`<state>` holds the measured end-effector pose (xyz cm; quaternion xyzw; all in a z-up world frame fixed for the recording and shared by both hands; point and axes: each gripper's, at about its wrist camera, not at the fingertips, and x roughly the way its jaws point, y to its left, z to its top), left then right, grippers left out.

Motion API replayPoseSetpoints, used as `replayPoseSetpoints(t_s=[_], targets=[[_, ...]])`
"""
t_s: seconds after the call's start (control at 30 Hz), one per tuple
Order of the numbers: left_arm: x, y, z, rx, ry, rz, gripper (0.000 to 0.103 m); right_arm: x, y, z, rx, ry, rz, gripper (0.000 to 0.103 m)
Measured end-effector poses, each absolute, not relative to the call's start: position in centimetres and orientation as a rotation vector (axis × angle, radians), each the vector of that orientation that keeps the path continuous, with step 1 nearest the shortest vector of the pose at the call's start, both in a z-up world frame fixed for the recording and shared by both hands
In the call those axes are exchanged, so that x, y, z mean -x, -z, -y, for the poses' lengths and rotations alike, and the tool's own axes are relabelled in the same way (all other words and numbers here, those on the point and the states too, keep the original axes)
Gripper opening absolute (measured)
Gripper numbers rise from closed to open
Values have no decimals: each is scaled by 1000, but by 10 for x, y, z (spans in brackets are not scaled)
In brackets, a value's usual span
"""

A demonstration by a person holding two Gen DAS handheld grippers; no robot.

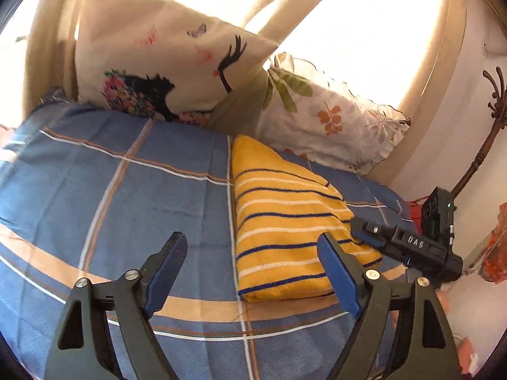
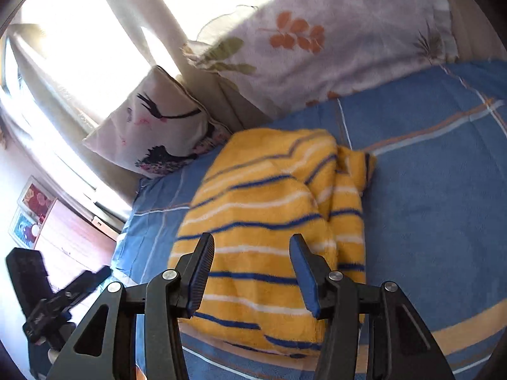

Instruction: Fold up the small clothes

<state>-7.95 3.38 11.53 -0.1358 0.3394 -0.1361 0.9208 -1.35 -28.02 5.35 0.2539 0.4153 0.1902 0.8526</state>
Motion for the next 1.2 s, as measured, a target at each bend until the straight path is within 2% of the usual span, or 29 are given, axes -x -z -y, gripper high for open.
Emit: replayPoseSetpoints(t_s=[0.07, 0.13, 0.27, 0.4, 0.43, 0.53, 0.63, 0.73, 0.83, 0.93, 1.03, 1.2], targets=[[91, -127, -41, 240, 205, -621, 97, 25, -27, 285, -562, -367, -920, 52], [104, -136, -50, 216, 116, -548, 103, 44, -18, 292, -557, -366, -872, 51], [111, -141, -57, 147, -88, -502, 103, 59, -12, 302, -542, -350, -871, 50], [107, -131, -60, 122, -82, -549, 103, 65, -33, 293, -422, -269, -914, 51], [106, -128, -62, 132, -84, -564, 103, 70, -45, 295, -413, -230, -887, 55], [102, -114, -70, 175, -86, -608, 103, 81, -90, 298, -387, -222, -713, 55], [97, -102, -73, 230, -61, -644, 103, 63, -117, 286, -327, -245, -659, 57], [99, -96, -69, 254, -29, -663, 103, 16, -109, 273, -353, -323, -731, 57], [103, -94, -68, 243, -18, -673, 103, -34, -73, 268, -408, -339, -866, 56], [106, -95, -75, 229, -23, -679, 103, -57, -48, 268, -271, -142, -936, 52], [108, -93, -90, 216, -65, -671, 103, -25, -72, 252, -213, -118, -831, 51], [99, -81, -105, 285, -52, -708, 103, 30, -104, 188, -64, -370, -726, 51]])
